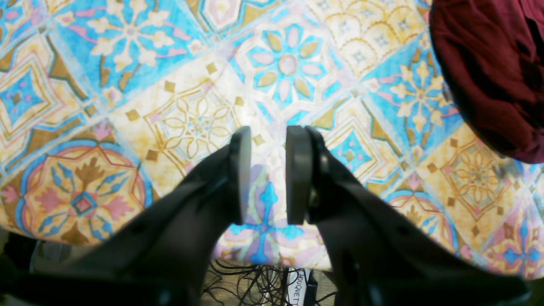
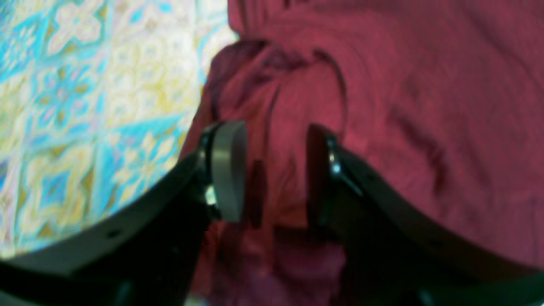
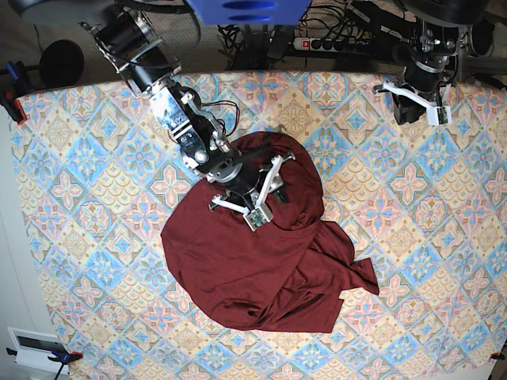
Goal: Layout the t-shirt on the table in an organized manner, then fold the t-shirt properly
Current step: 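Reach the right gripper down into the maroon t-shirt and grasp fabric, then pull the grasped fabric outward with the right gripper and release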
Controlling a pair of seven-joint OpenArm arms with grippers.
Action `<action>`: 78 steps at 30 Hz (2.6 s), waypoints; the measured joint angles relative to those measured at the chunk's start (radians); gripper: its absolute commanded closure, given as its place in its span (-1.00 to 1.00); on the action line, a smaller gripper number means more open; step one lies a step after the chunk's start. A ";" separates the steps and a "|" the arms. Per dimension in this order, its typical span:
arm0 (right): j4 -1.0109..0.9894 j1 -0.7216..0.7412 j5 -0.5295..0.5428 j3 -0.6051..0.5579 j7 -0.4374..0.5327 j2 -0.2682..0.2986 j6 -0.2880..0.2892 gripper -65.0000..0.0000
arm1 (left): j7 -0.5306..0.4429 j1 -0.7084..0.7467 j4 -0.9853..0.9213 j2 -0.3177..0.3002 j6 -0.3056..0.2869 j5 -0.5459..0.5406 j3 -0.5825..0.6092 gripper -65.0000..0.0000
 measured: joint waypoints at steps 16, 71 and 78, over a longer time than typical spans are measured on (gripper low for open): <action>-0.125 0.010 -0.165 0.006 0.037 0.011 0.000 0.30 | 0.000 0.000 0.000 0.001 0.000 0.000 0.000 0.56; 0.277 -0.101 0.161 0.420 0.040 0.444 0.015 0.99 | 0.003 -0.124 0.001 -0.018 -0.001 0.011 0.004 0.56; 0.238 -0.095 0.035 0.266 0.045 0.285 0.005 0.54 | 0.007 -0.112 0.001 -0.016 -0.001 0.011 0.004 0.56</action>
